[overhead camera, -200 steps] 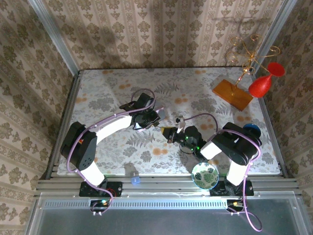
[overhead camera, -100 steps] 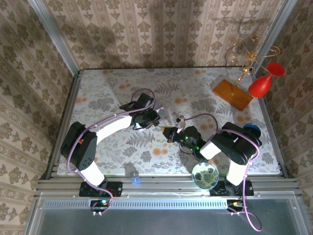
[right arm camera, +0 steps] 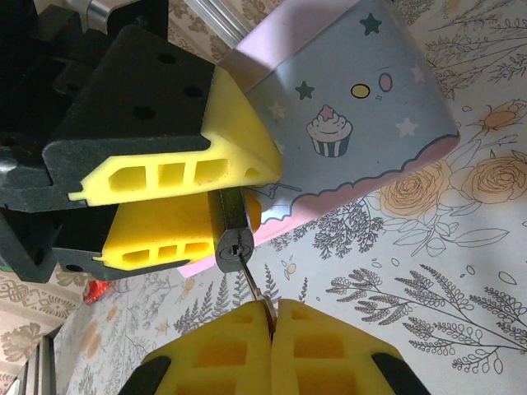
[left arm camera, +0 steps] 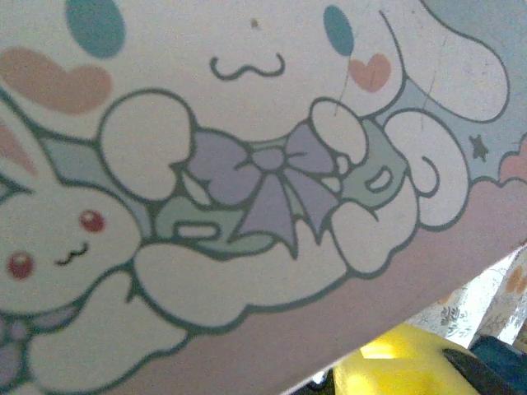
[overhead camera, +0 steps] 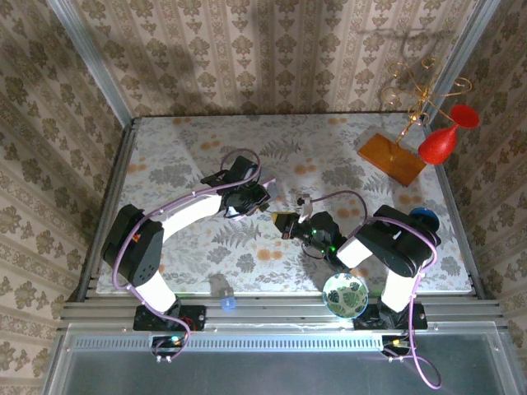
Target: Unlock a padlock with a key
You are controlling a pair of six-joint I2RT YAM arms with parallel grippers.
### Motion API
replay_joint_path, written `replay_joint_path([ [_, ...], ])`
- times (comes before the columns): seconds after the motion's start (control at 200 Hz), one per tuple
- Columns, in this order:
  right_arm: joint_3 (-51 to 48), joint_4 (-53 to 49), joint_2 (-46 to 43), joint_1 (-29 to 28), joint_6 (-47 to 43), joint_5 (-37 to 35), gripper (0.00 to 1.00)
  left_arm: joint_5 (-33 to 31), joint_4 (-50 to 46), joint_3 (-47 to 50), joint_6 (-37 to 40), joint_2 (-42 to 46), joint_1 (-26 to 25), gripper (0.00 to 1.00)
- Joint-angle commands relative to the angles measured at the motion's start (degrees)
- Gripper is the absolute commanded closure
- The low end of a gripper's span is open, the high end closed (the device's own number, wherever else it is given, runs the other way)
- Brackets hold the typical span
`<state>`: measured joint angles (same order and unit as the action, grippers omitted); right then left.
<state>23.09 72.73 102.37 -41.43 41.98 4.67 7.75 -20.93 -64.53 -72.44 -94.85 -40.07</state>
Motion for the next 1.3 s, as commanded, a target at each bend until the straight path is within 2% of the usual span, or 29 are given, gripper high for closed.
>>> replay_joint_path([
  [0.0, 0.39, 2.29, -1.64, -0.14, -1.37, -1.91, 1.00, 1.33, 1.86, 0.22, -1.03, 0.73, 0.08, 1.00],
  [0.42, -0.28, 2.24, -3.40, -0.28, -2.07, -2.58, 1.00, 1.49, 2.40, 0.33, -1.47, 0.88, 0.10, 1.00],
  [0.74, -0.46, 2.24, -2.78, -0.55, -0.59, -6.63, 1.00, 3.15, 4.49, 0.56, -3.31, 1.57, -0.09, 1.00],
  [0.985, -1.16, 2.33, -3.31, -0.58, -0.49, -7.11, 1.00, 3.98, 4.80, 0.41, -4.02, 3.15, 0.09, 1.00],
  [1.296, -3.79, 1.99, -8.26, -0.42, 0.36, -6.32, 1.00, 5.17, 4.11, 1.82, -4.20, 6.28, 0.83, 1.00],
])
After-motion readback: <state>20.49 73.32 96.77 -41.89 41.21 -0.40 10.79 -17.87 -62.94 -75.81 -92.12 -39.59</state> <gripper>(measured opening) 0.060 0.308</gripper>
